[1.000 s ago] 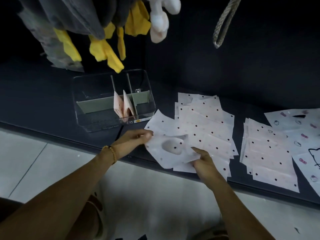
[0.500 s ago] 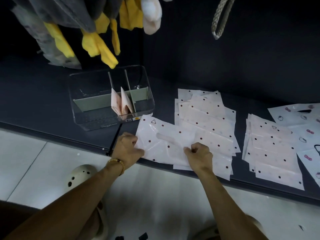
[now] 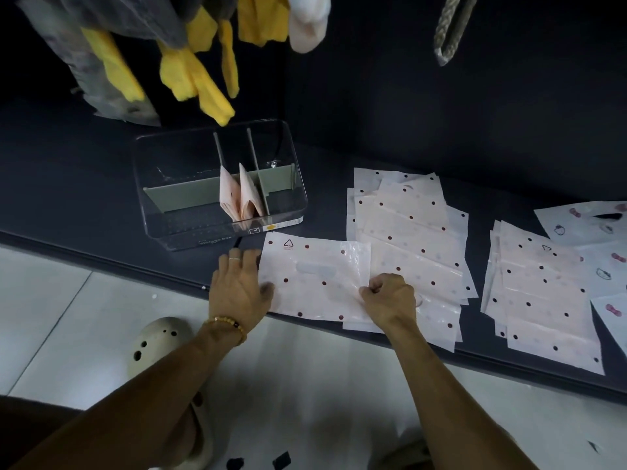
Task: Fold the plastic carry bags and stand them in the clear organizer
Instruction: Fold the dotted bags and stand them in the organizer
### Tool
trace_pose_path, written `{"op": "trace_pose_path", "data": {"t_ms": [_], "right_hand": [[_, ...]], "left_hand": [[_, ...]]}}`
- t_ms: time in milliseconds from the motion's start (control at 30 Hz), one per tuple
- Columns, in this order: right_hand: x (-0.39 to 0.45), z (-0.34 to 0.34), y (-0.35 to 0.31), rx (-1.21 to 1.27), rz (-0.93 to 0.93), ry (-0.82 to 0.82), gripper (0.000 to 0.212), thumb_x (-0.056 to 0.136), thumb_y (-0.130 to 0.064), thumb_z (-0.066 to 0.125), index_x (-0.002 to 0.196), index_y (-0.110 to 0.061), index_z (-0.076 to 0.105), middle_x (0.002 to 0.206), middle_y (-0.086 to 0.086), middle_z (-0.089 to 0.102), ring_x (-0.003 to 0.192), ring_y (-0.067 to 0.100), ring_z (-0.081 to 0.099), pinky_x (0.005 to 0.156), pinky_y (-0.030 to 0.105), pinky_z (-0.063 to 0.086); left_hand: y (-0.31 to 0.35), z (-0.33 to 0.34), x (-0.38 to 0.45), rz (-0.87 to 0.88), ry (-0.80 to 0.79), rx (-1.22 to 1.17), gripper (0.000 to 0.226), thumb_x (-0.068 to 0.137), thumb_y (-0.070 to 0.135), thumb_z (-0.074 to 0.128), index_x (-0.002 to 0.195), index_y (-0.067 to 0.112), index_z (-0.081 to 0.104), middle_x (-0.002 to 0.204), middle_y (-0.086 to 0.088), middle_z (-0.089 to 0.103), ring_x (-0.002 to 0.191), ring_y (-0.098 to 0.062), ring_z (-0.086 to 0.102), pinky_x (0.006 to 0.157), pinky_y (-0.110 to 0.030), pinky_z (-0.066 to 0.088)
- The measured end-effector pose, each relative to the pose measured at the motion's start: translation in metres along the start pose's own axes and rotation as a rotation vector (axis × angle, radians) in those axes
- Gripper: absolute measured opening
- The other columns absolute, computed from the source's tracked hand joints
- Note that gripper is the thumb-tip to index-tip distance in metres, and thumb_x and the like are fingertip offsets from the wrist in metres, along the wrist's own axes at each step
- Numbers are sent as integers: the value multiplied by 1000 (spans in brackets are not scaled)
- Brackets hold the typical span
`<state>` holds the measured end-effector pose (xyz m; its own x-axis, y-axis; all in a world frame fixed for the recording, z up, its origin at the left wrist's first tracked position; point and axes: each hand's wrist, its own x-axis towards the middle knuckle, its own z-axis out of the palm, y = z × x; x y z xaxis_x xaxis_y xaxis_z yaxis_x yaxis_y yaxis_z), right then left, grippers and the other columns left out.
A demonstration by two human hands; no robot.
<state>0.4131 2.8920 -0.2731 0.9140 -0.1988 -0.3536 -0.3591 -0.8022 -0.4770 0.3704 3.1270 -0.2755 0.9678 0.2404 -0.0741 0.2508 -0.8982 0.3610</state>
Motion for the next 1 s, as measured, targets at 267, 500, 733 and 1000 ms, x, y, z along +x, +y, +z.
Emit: {"op": "trace_pose_path", "data": {"t_ms": [267, 500, 733, 1000], "right_hand": [[1, -3, 4, 52, 1, -62, 29, 82, -14, 66, 109, -17, 56, 90, -3, 62, 86, 15, 56, 71, 19, 40], [-34, 38, -30, -351, -633, 194, 56, 83, -20, 64, 134, -3, 49, 143, 18, 45, 132, 35, 42, 106, 43, 37], [-29, 71, -8, -588, -682, -52, 65, 99, -49, 12, 153, -14, -2, 161, 5, -8, 147, 20, -10, 116, 37, -12], [-18, 11, 57, -741, -743, -105, 61, 100, -47, 7, 153, -17, -4, 160, -1, -10, 146, 12, -13, 121, 38, 1]], "left_hand": [[-10, 29, -6, 517, -273, 234, 60, 99, 46, 11, 146, 20, -17, 156, 0, -18, 140, -15, -24, 113, -27, -15], [-11, 33, -3, 575, -241, 326, 64, 94, 53, -3, 144, 17, -18, 153, -4, -20, 145, -23, -15, 115, -35, -13], [-12, 31, -2, 586, -248, 352, 65, 95, 47, 2, 148, 11, -6, 156, -9, -8, 146, -24, -7, 116, -38, -6], [-4, 18, 0, 624, -221, 293, 53, 98, 45, 34, 143, 19, 38, 153, -10, 30, 144, -30, 19, 115, -40, 17]]}}
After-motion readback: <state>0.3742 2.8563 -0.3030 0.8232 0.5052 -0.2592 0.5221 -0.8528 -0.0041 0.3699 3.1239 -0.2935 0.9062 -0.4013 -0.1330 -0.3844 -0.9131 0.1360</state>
